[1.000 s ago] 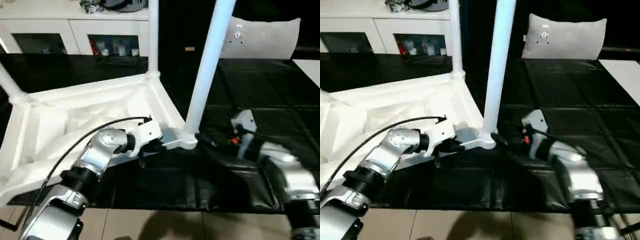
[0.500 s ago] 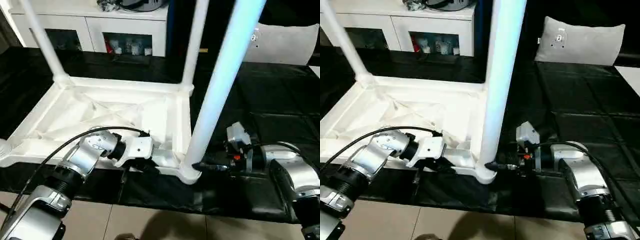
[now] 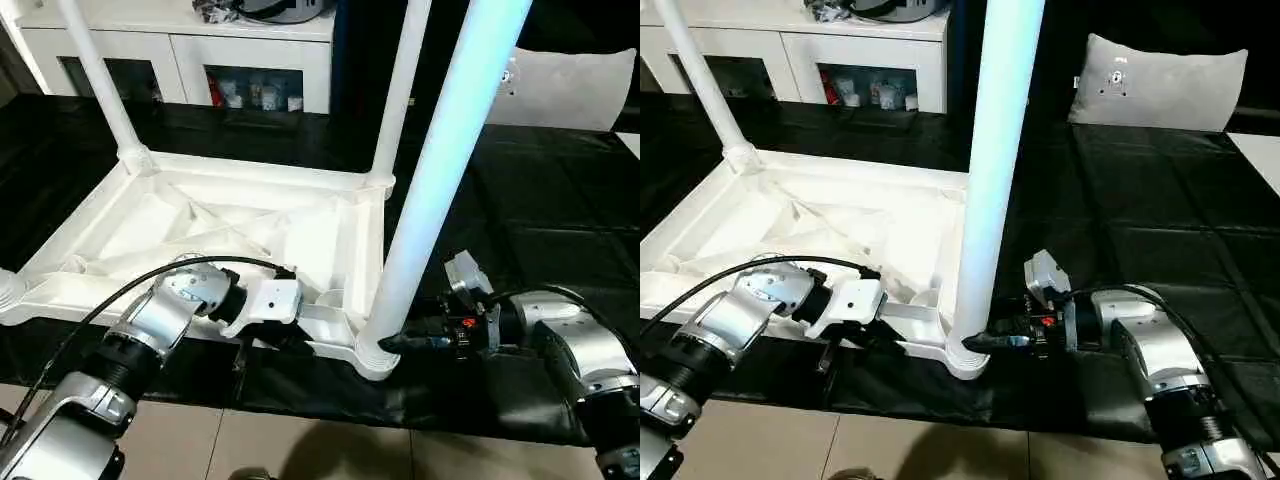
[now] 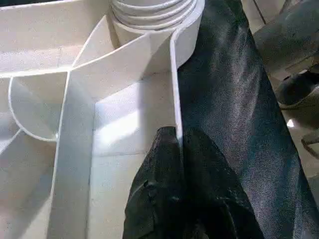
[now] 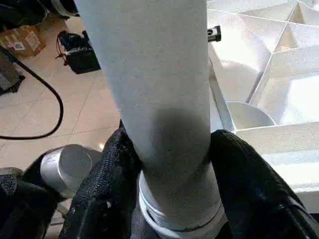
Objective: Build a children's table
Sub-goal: Rotate leg to tighten
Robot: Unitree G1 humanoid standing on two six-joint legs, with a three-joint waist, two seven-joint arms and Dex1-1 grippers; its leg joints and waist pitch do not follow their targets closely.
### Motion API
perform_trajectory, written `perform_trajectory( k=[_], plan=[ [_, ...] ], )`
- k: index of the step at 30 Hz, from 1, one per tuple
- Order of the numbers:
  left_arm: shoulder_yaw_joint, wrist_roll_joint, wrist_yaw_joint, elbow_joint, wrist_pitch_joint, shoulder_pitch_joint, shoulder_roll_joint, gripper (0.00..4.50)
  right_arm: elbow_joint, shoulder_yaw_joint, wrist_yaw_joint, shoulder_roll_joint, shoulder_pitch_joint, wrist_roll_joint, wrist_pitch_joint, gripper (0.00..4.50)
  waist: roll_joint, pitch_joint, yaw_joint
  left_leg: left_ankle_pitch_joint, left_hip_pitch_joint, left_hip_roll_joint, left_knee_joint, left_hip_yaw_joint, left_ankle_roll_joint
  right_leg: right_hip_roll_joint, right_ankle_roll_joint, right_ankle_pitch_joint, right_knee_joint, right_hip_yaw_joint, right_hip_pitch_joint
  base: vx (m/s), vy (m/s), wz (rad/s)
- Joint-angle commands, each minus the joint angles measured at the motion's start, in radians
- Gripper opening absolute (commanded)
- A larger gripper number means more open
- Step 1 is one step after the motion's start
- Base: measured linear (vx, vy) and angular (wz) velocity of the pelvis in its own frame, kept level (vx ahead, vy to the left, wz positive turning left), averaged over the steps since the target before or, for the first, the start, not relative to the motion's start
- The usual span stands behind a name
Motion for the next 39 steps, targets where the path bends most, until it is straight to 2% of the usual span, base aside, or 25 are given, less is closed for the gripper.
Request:
perform_trajectory(
  k=[1,3,6,7,9,10,11,12,13,14,15,17,19,20,21,25,26,27,28,30,32,34,35,36,39],
  plan=[
    [-0.031,0.002,-0.021,-0.015,0.038,0.021,-0.025,0.00,-0.036,0.012,-0.035,0.023,0.020,0.008,0.021,1.91,-0.007,-0.061,-0.003,-0.066,-0.001,0.084,-0.064,-0.028,0.075,-0.118,-0.092,-0.241,-0.065,0.082,0.055,0.000,0.000,0.00],
    [-0.028,0.001,-0.012,-0.018,0.050,0.023,-0.029,0.00,-0.040,0.011,-0.045,0.026,0.025,0.007,0.021,1.91,-0.005,-0.061,-0.004,-0.067,-0.003,0.082,-0.064,-0.028,0.073,-0.119,-0.093,-0.246,-0.066,0.082,0.056,0.000,0.000,0.00],
    [0.012,0.008,0.130,-0.041,0.215,0.026,-0.081,0.00,-0.053,-0.018,-0.330,0.117,0.030,-0.073,0.094,1.91,-0.005,-0.048,-0.014,-0.115,0.003,0.080,-0.071,-0.028,0.053,-0.117,-0.076,-0.346,-0.084,0.079,0.050,0.000,0.000,0.00],
    [0.021,0.001,0.152,-0.053,0.250,0.028,-0.094,0.00,-0.048,-0.029,-0.397,0.145,0.023,-0.086,0.108,1.91,-0.010,-0.042,-0.025,-0.167,0.014,0.063,-0.070,-0.028,0.024,-0.119,-0.029,-0.495,-0.107,0.069,0.051,0.000,0.000,0.00],
    [0.039,-0.014,0.198,-0.078,0.312,0.032,-0.121,0.00,-0.047,-0.047,-0.490,0.191,0.015,-0.094,0.138,1.91,-0.008,-0.037,-0.042,-0.186,0.015,0.060,-0.071,-0.031,0.012,-0.119,0.007,-0.576,-0.121,0.061,0.050,0.000,0.000,0.00],
    [0.049,-0.014,0.232,-0.089,0.342,0.032,-0.140,0.00,-0.048,-0.053,-0.541,0.215,0.010,-0.103,0.148,1.90,-0.007,-0.036,-0.055,-0.220,0.022,0.059,-0.069,-0.033,0.007,-0.116,0.023,-0.606,-0.131,0.054,0.046,0.000,0.000,0.00],
    [0.054,-0.012,0.253,-0.094,0.362,0.032,-0.153,0.00,-0.045,-0.057,-0.578,0.233,0.004,-0.110,0.157,1.89,-0.007,-0.036,-0.055,-0.220,0.022,0.059,-0.069,-0.033,0.007,-0.116,0.023,-0.606,-0.131,0.054,0.046,0.000,0.000,0.00],
    [0.058,-0.003,0.286,-0.098,0.386,0.029,-0.170,0.00,-0.038,-0.066,-0.635,0.260,-0.008,-0.118,0.176,1.89,-0.005,-0.033,-0.077,-0.262,0.024,0.058,-0.070,-0.039,0.004,-0.114,0.035,-0.619,-0.137,0.047,0.048,0.000,0.000,0.00],
    [0.061,0.004,0.309,-0.102,0.404,0.028,-0.182,0.00,-0.032,-0.073,-0.674,0.279,-0.015,-0.122,0.189,1.89,-0.006,-0.034,-0.083,-0.270,0.023,0.057,-0.070,-0.040,0.006,-0.114,0.040,-0.619,-0.139,0.043,0.050,0.000,0.000,0.00],
    [0.076,0.032,0.413,-0.095,0.462,0.013,-0.239,0.00,-0.009,-0.101,-0.824,0.343,-0.049,-0.153,0.232,1.89,-0.003,-0.038,-0.093,-0.271,0.020,0.059,-0.071,-0.043,0.006,-0.115,0.039,-0.598,-0.138,0.043,0.053,0.000,0.000,0.00],
    [0.076,0.032,0.413,-0.095,0.462,0.013,-0.239,0.00,-0.009,-0.101,-0.824,0.343,-0.049,-0.153,0.232,1.88,-0.001,-0.037,-0.105,-0.277,0.018,0.063,-0.074,-0.047,0.002,-0.115,0.026,-0.572,-0.136,0.041,0.053,0.000,0.000,0.00],
    [0.090,0.055,0.512,-0.080,0.497,-0.008,-0.298,0.00,0.004,-0.103,-0.915,0.382,-0.070,-0.196,0.231,1.88,-0.003,-0.039,-0.111,-0.275,0.022,0.058,-0.070,-0.044,0.009,-0.117,0.025,-0.560,-0.138,0.045,0.050,0.000,0.000,0.00],
    [0.091,0.066,0.545,-0.067,0.493,-0.018,-0.318,0.00,0.001,-0.113,-0.922,0.401,-0.069,-0.182,0.210,1.88,-0.003,-0.044,-0.111,-0.232,0.015,0.059,-0.072,-0.041,0.030,-0.118,0.003,-0.506,-0.131,0.056,0.053,0.000,0.000,0.00],
    [0.090,0.071,0.556,-0.059,0.487,-0.022,-0.322,0.00,-0.004,-0.115,-0.922,0.404,-0.066,-0.180,0.195,1.88,-0.003,-0.044,-0.111,-0.232,0.015,0.059,-0.072,-0.041,0.030,-0.118,0.003,-0.506,-0.131,0.056,0.053,0.000,0.000,0.00],
    [0.090,0.074,0.563,-0.055,0.485,-0.025,-0.325,0.00,-0.007,-0.115,-0.922,0.406,-0.063,-0.181,0.186,2.44,-0.002,-0.049,-0.107,-0.194,0.008,0.067,-0.075,-0.042,0.042,-0.118,-0.024,-0.429,-0.117,0.065,0.054,0.000,0.000,0.00],
    [0.083,0.091,0.565,-0.050,0.460,-0.028,-0.307,0.00,-0.035,-0.125,-0.885,0.376,-0.028,-0.177,0.144,2.77,0.000,-0.052,-0.090,-0.122,0.002,0.070,-0.071,-0.036,0.063,-0.121,-0.072,-0.321,-0.097,0.077,0.056,0.000,0.000,0.00],
    [0.082,0.091,0.564,-0.050,0.458,-0.028,-0.306,0.00,-0.036,-0.126,-0.883,0.375,-0.026,-0.177,0.142,2.93,0.000,-0.053,-0.088,-0.111,0.001,0.070,-0.070,-0.035,0.065,-0.122,-0.076,-0.308,-0.095,0.078,0.057,0.000,0.000,0.00],
    [0.076,0.097,0.543,-0.046,0.421,-0.025,-0.287,0.00,-0.042,-0.135,-0.858,0.351,-0.014,-0.171,0.123,3.06,0.004,-0.056,-0.081,-0.091,0.000,0.072,-0.069,-0.036,0.072,-0.122,-0.083,-0.278,-0.090,0.079,0.059,0.000,0.000,0.00],
    [0.072,0.101,0.525,-0.042,0.407,-0.023,-0.268,0.00,-0.049,-0.145,-0.826,0.326,-0.005,-0.161,0.106,3.06,0.001,-0.060,-0.077,-0.072,-0.003,0.072,-0.067,-0.036,0.080,-0.120,-0.089,-0.235,-0.081,0.080,0.064,0.000,0.000,0.00],
    [0.068,0.104,0.507,-0.035,0.387,-0.021,-0.250,0.00,-0.056,-0.152,-0.786,0.301,0.001,-0.150,0.092,3.15,0.002,-0.063,-0.073,-0.045,-0.006,0.073,-0.065,-0.035,0.092,-0.119,-0.100,-0.183,-0.072,0.081,0.065,0.000,0.000,0.00],
    [0.065,0.105,0.502,-0.032,0.375,-0.021,-0.245,0.00,-0.058,-0.153,-0.771,0.292,0.003,-0.145,0.087,3.42,0.001,-0.067,-0.064,-0.002,-0.010,0.071,-0.058,-0.033,0.112,-0.118,-0.114,-0.114,-0.062,0.082,0.064,0.000,0.000,0.00],
    [0.064,0.101,0.484,-0.026,0.367,-0.020,-0.232,0.00,-0.064,-0.156,-0.727,0.262,0.008,-0.133,0.087,3.61,0.001,-0.061,-0.059,-0.015,-0.011,0.069,-0.059,-0.031,0.114,-0.117,-0.114,-0.144,-0.068,0.081,0.060,0.000,0.000,0.00],
    [0.061,0.094,0.447,-0.014,0.334,-0.020,-0.210,0.00,-0.070,-0.155,-0.657,0.210,0.014,-0.122,0.082,3.72,0.004,-0.059,-0.058,-0.036,-0.011,0.066,-0.059,-0.029,0.107,-0.116,-0.099,-0.196,-0.075,0.079,0.061,0.000,0.000,0.00],
    [0.057,0.088,0.414,-0.003,0.303,-0.020,-0.191,0.00,-0.075,-0.154,-0.594,0.164,0.020,-0.113,0.077,3.82,0.001,-0.059,-0.052,-0.058,-0.008,0.062,-0.058,-0.029,0.109,-0.112,-0.075,-0.243,-0.082,0.077,0.065,0.000,0.000,0.00],
    [0.041,0.073,0.319,0.023,0.208,-0.023,-0.151,0.00,-0.072,-0.143,-0.487,0.078,0.018,-0.109,0.069,4.06,0.003,-0.057,-0.047,-0.078,-0.007,0.065,-0.059,-0.028,0.110,-0.110,-0.045,-0.287,-0.087,0.077,0.061,0.000,0.000,0.00]
  ],
)
